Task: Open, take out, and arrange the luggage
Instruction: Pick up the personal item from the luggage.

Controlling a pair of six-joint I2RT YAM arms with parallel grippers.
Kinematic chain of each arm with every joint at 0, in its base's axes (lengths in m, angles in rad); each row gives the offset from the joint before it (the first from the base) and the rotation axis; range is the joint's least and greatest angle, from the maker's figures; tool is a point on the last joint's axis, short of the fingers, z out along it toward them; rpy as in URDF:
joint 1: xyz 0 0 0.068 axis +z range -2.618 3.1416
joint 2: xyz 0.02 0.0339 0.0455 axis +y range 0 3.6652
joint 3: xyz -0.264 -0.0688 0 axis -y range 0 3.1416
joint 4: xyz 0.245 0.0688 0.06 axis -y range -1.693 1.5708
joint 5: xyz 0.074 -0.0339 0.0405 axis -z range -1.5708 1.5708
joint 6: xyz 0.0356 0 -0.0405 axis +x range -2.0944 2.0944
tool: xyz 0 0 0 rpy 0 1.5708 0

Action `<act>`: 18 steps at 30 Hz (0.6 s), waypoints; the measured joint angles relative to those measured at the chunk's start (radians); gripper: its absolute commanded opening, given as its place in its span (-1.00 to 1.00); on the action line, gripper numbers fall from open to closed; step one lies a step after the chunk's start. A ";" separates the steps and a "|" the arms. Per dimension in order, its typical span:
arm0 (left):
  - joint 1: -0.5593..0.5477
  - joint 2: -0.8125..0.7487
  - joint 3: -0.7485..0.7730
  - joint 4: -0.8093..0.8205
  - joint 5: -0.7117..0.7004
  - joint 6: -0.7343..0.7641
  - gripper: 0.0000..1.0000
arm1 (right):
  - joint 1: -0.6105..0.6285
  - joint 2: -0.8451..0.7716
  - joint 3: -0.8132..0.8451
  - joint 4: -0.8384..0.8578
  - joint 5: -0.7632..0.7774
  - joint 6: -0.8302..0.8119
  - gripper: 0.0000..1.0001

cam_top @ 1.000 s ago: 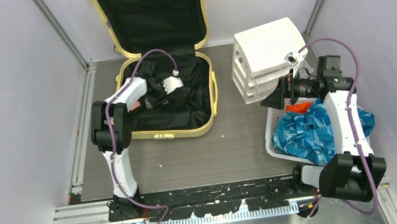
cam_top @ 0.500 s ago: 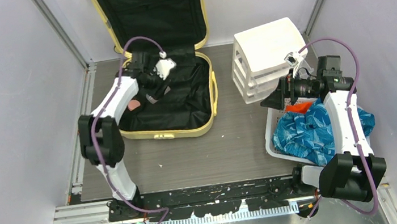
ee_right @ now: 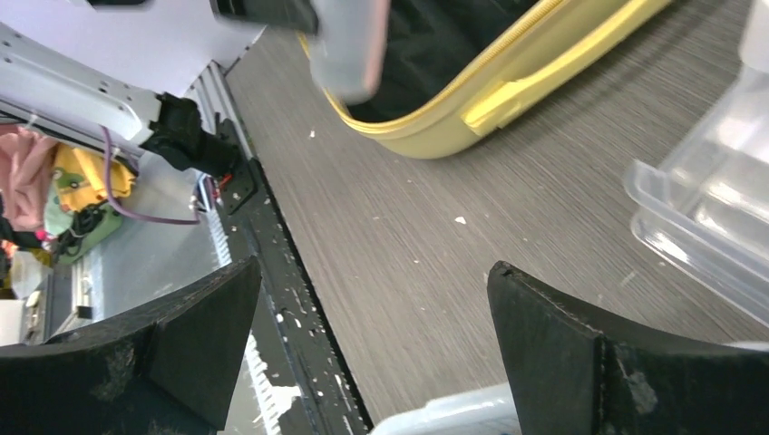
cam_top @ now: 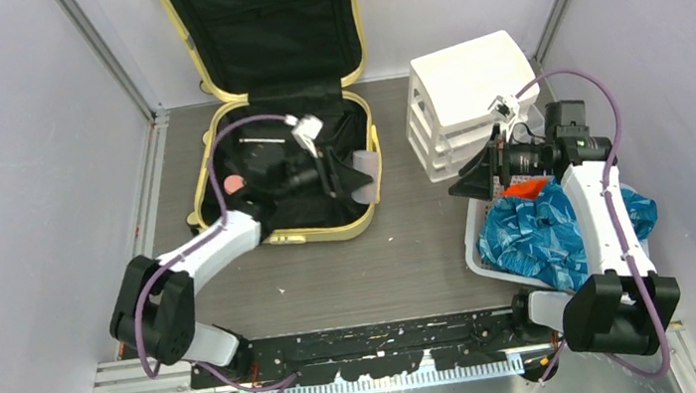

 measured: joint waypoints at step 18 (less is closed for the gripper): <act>-0.463 0.224 -0.102 0.627 -0.396 -0.325 -0.99 | 0.234 -0.002 0.067 0.312 0.217 0.597 0.95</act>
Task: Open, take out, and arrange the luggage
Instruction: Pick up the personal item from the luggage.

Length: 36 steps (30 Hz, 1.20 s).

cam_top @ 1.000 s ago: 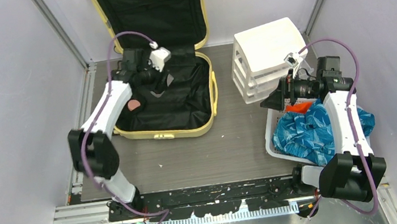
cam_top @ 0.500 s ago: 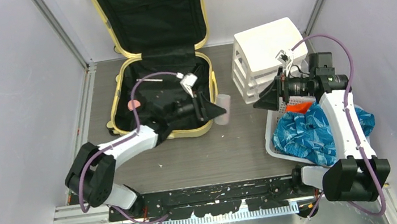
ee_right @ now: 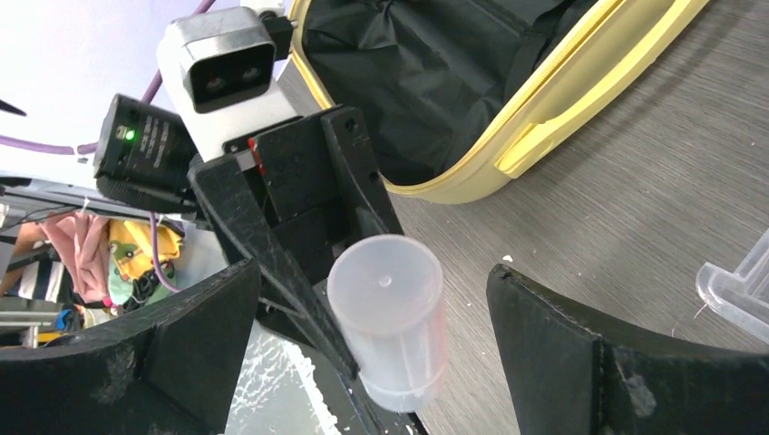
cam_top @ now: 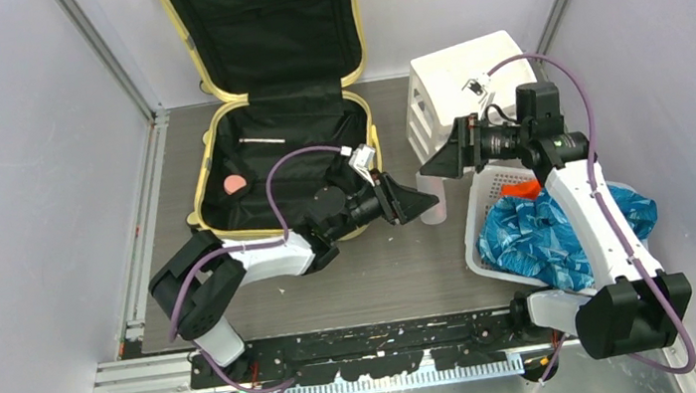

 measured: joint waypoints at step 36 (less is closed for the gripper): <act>-0.041 -0.196 -0.126 -0.051 -0.095 0.109 0.99 | -0.146 -0.016 0.039 -0.111 0.040 -0.099 -0.83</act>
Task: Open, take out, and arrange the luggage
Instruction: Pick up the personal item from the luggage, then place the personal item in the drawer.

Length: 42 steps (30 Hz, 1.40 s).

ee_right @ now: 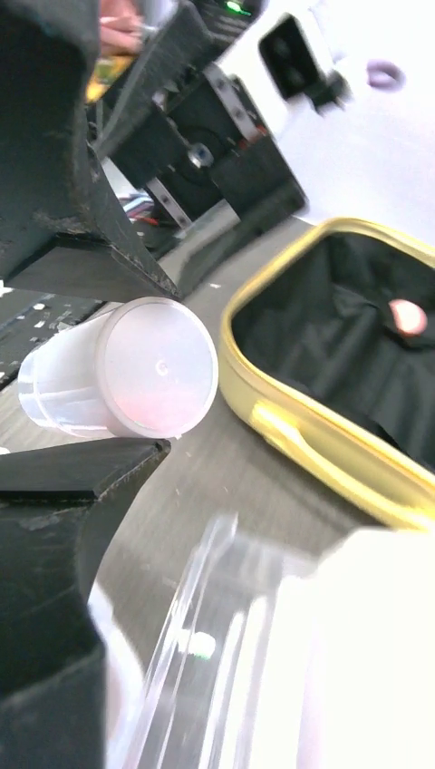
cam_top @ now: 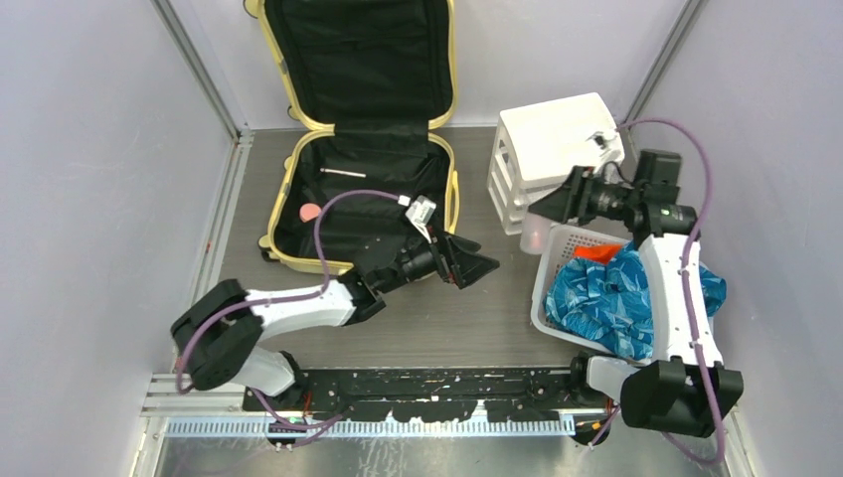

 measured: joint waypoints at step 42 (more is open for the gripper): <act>0.017 -0.495 -0.072 -0.711 -0.069 0.439 1.00 | -0.282 0.106 -0.163 0.411 0.587 1.061 0.96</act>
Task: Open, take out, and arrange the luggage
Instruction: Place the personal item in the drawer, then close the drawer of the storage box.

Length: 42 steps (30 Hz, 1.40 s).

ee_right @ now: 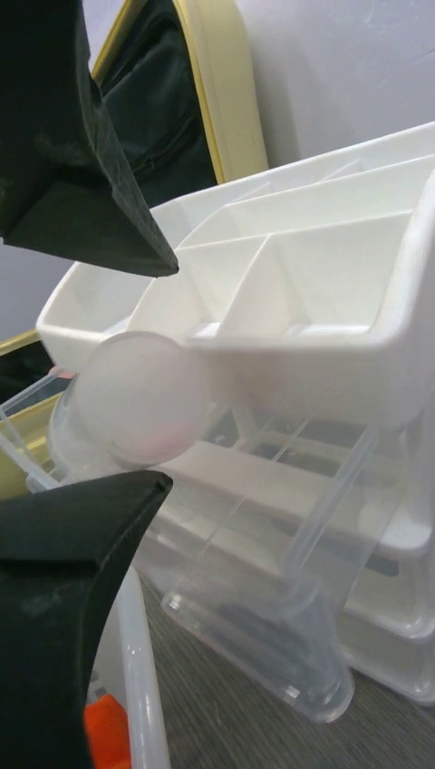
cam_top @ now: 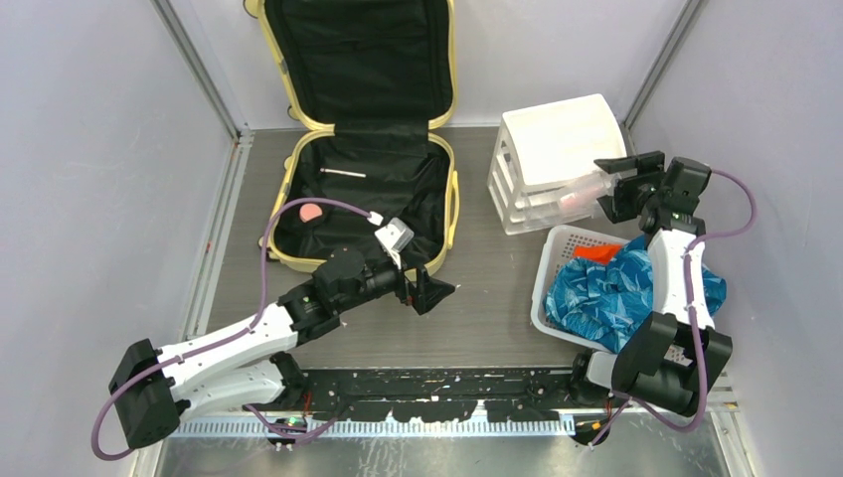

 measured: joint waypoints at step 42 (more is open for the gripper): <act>0.000 -0.087 0.002 -0.111 -0.001 0.019 0.99 | -0.002 -0.065 0.270 -0.564 -0.277 -1.534 -0.11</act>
